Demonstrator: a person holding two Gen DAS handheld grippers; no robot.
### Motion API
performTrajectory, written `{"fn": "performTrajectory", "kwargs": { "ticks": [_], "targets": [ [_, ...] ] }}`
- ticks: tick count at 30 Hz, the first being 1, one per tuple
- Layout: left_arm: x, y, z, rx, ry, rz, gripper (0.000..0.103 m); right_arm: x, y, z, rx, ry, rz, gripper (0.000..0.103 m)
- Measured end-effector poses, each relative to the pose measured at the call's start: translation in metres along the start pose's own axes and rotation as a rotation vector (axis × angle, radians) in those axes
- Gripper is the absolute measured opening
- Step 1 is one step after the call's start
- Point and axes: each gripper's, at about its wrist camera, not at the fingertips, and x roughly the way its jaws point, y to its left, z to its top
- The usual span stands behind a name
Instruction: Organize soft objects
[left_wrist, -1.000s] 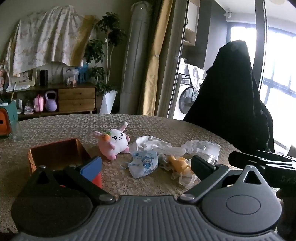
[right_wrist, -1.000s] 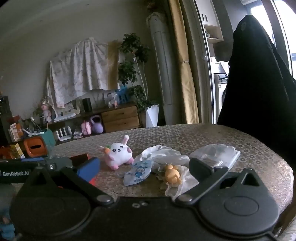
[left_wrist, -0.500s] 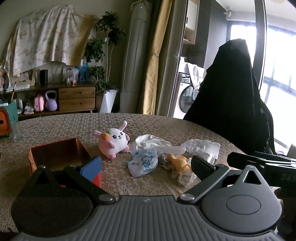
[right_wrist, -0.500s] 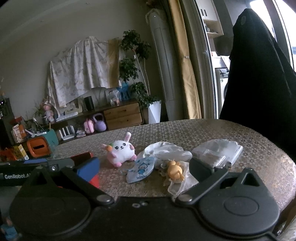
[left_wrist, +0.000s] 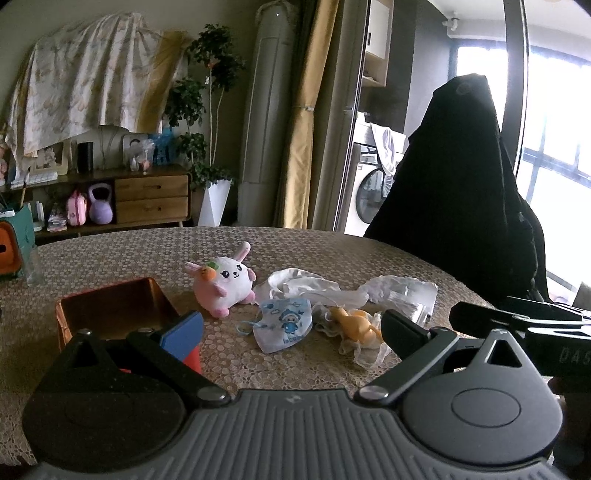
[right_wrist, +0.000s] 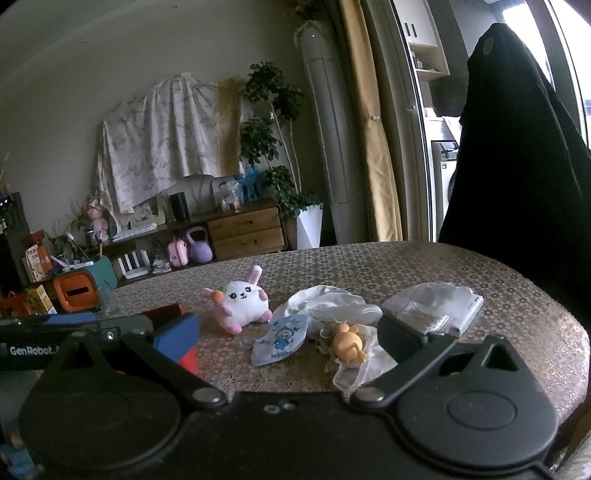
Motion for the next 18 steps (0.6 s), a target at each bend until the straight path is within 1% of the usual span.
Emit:
{"fn": "performTrajectory", "kwargs": {
  "ticks": [18],
  "targets": [
    [-0.0004,-0.0036,0.0012,0.010,-0.004,0.001,0.103,-0.0025,-0.0013,0.0011,-0.012,-0.001,0.021,0.103]
  ]
}}
